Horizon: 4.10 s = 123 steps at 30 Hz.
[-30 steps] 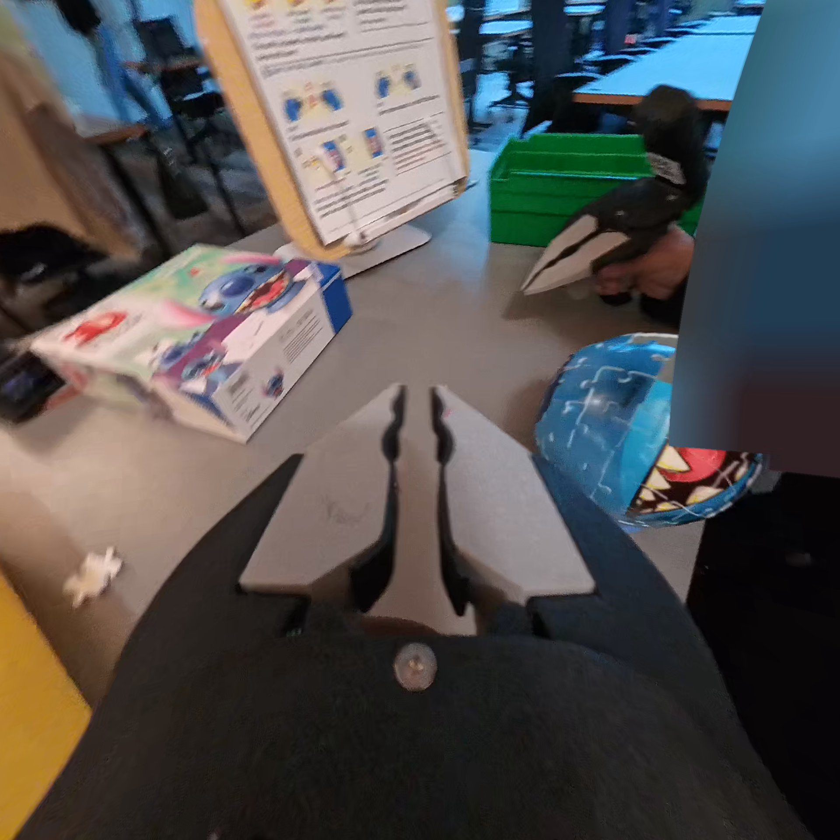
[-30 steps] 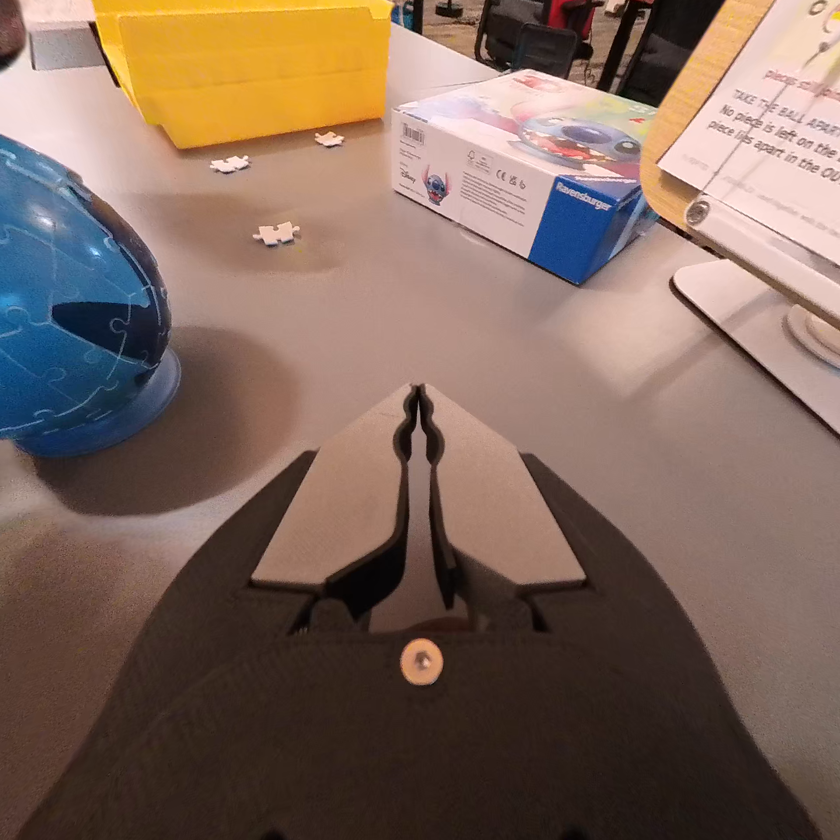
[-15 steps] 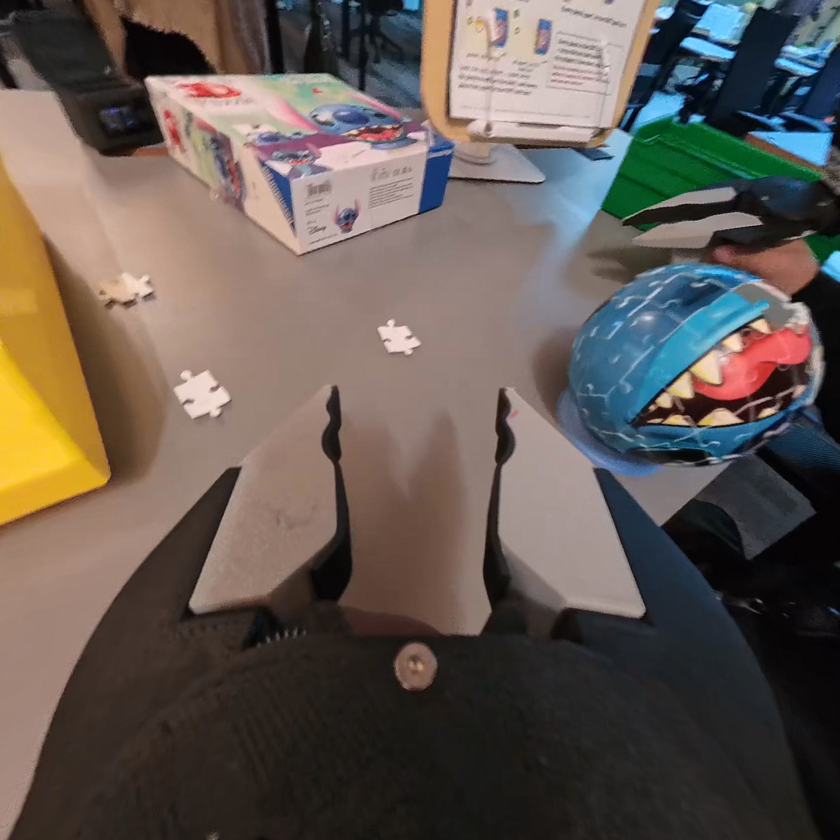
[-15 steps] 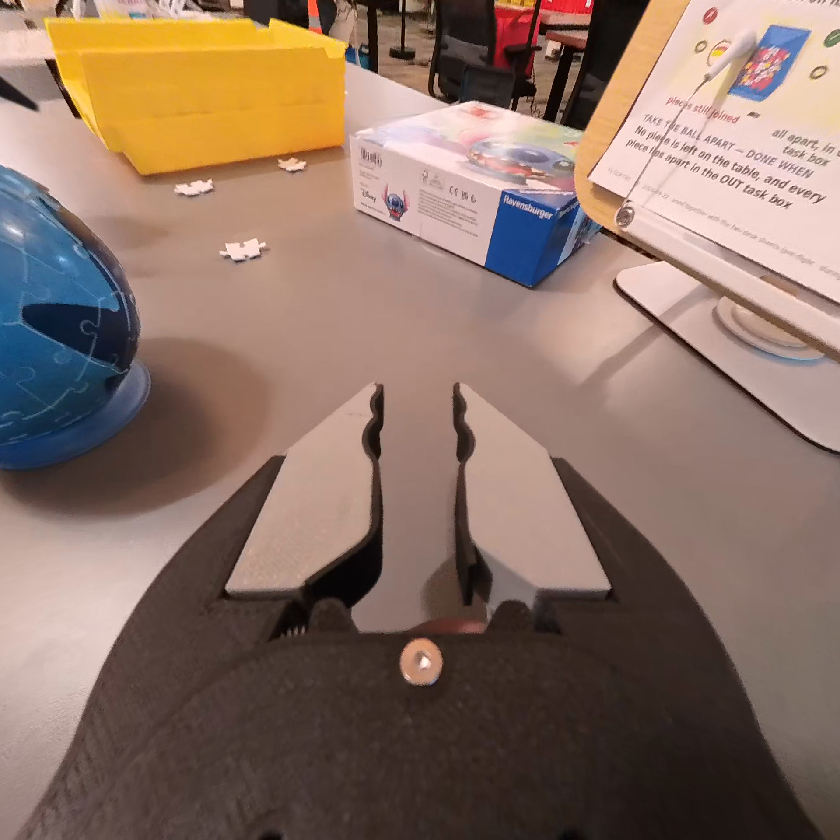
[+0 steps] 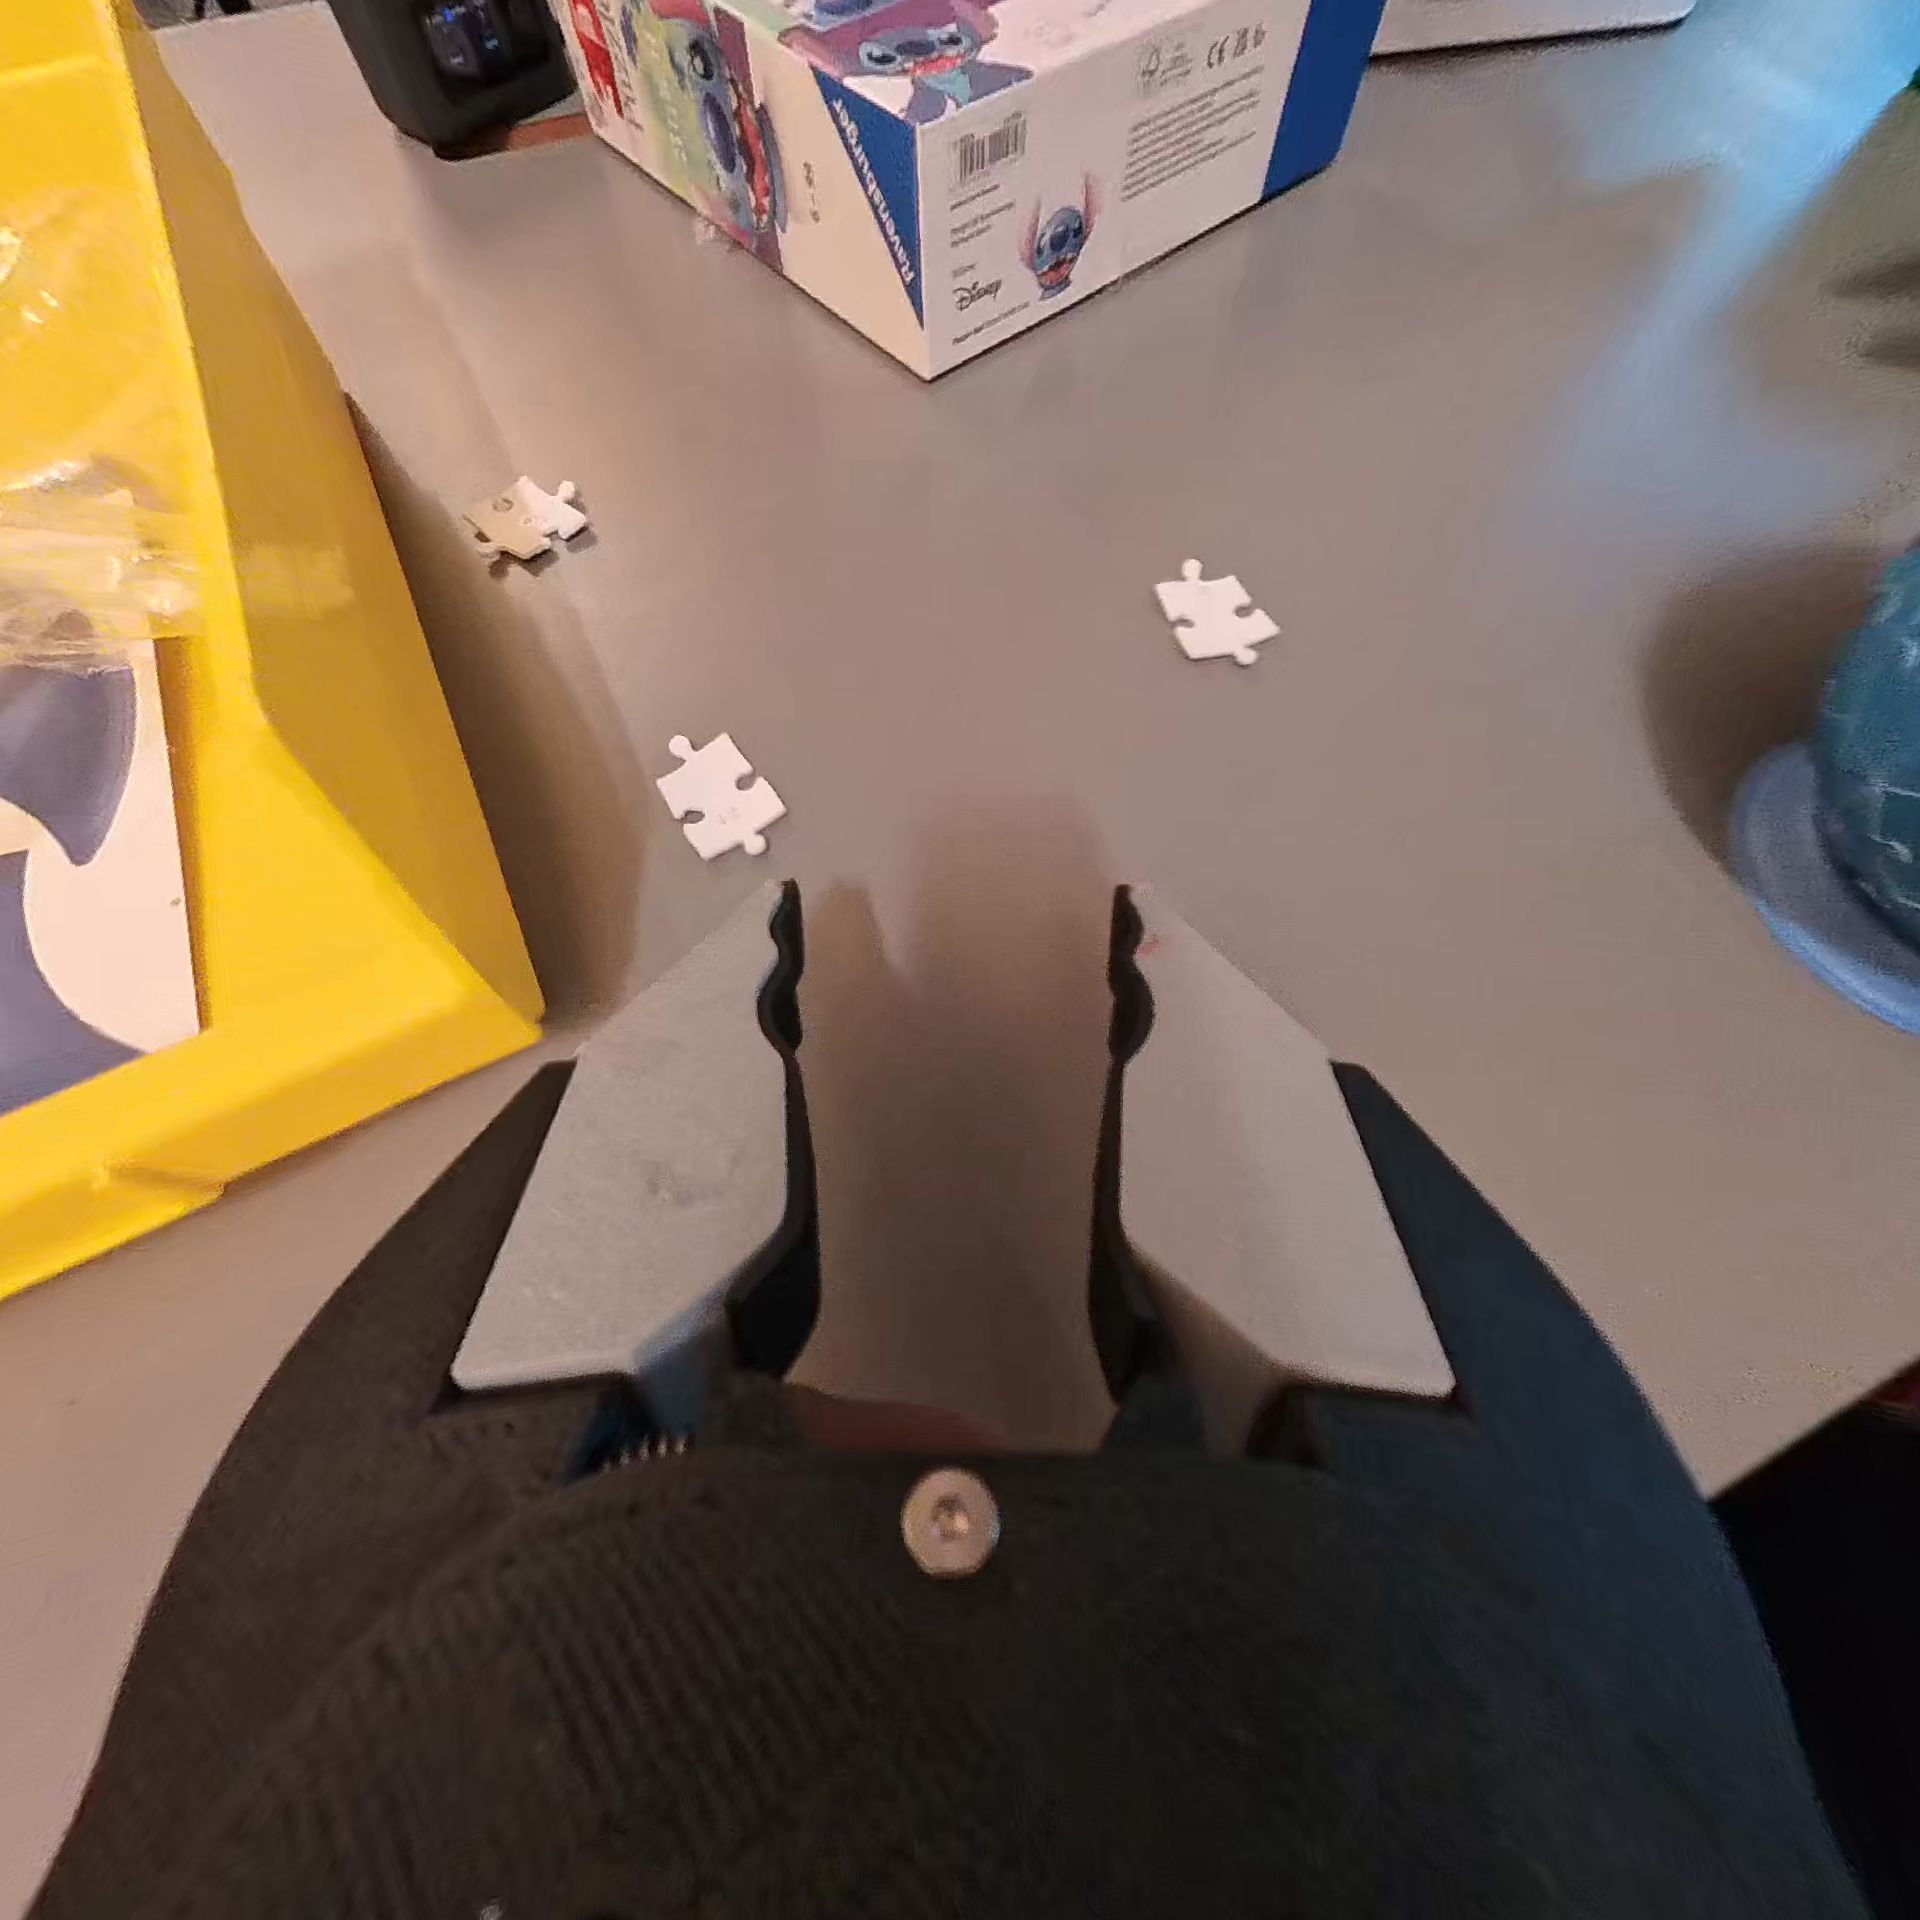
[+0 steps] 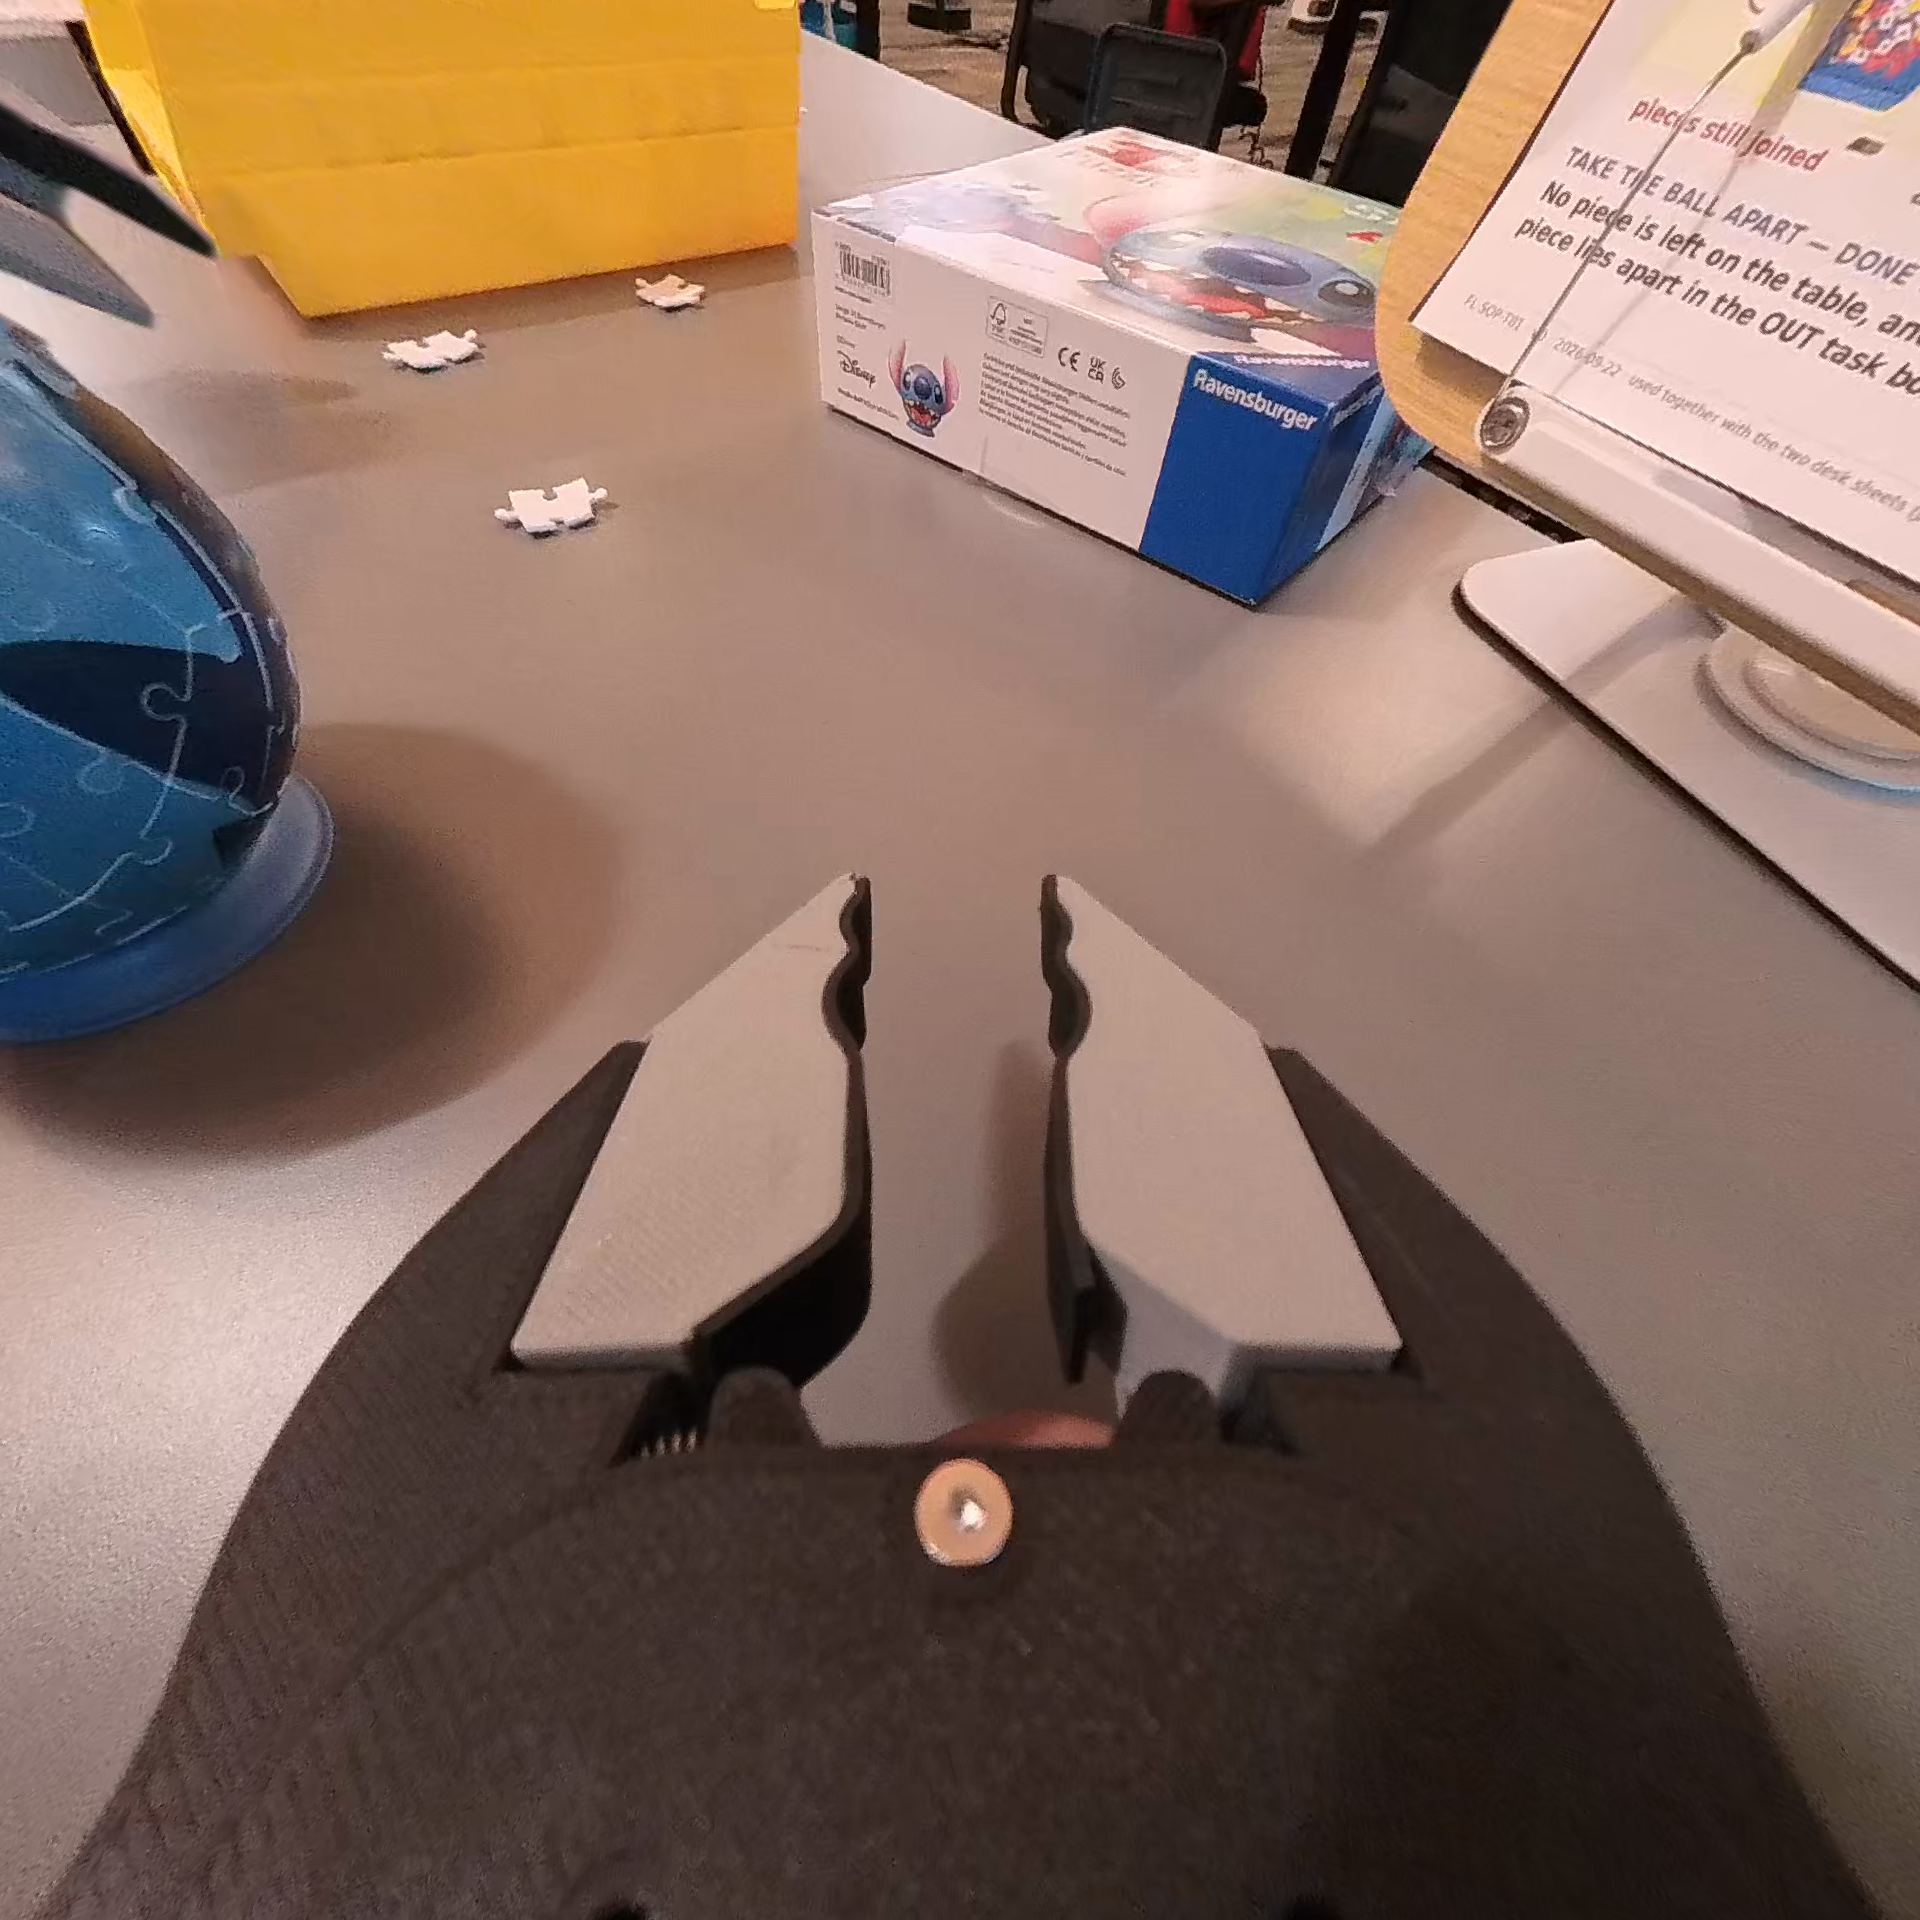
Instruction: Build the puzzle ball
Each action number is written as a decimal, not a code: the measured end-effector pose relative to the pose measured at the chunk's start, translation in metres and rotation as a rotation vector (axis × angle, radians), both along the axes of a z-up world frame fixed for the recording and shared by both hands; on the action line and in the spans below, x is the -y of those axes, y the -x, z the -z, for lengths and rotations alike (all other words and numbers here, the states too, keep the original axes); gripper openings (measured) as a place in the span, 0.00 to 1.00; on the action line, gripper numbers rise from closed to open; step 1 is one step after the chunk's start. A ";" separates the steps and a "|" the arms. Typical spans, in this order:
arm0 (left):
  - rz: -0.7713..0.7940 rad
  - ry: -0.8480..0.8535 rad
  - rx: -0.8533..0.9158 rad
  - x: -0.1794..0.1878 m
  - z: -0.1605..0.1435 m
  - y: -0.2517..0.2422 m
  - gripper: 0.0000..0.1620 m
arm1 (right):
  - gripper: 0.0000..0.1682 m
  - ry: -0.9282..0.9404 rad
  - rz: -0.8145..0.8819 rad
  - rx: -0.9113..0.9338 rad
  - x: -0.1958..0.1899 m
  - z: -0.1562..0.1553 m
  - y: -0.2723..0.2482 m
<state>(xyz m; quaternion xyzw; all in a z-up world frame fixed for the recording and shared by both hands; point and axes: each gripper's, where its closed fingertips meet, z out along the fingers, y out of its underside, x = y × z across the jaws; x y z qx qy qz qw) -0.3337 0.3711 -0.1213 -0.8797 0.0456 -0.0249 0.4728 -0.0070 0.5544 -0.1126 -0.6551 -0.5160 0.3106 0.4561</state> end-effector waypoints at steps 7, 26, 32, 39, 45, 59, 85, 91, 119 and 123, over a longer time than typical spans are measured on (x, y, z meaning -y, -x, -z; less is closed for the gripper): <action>0.057 0.041 -0.034 -0.032 0.004 0.005 0.35 | 0.18 0.014 0.007 0.013 -0.002 0.003 0.001; 0.114 0.050 -0.121 -0.088 -0.006 -0.010 0.32 | 0.18 -0.011 0.000 0.034 0.001 0.005 0.003; 0.238 0.234 -0.299 -0.129 -0.030 0.020 0.32 | 0.18 -0.005 -0.024 0.062 0.005 0.010 0.008; 0.288 0.742 -0.486 -0.159 0.016 0.077 0.34 | 0.18 -0.002 -0.020 0.033 0.005 0.005 0.007; 0.361 0.894 -0.658 -0.164 0.035 0.108 0.34 | 0.18 -0.001 -0.027 0.024 0.007 0.004 0.007; 0.440 1.120 -0.676 -0.164 0.045 0.124 0.30 | 0.17 0.017 -0.025 -0.002 0.007 0.001 0.006; 0.649 0.918 -0.980 -0.170 0.033 0.114 0.18 | 0.17 0.024 -0.052 -0.021 0.013 -0.002 0.007; 0.611 0.061 -1.025 -0.187 -0.047 0.009 0.18 | 0.17 0.006 -0.062 -0.027 0.017 -0.006 0.007; 0.564 -0.725 0.694 -0.080 -0.246 -0.201 0.00 | 0.00 0.165 0.148 -0.378 0.052 -0.120 -0.015; 0.548 -0.781 0.428 -0.049 -0.239 -0.198 0.00 | 0.00 0.243 0.349 -0.264 -0.021 -0.065 -0.096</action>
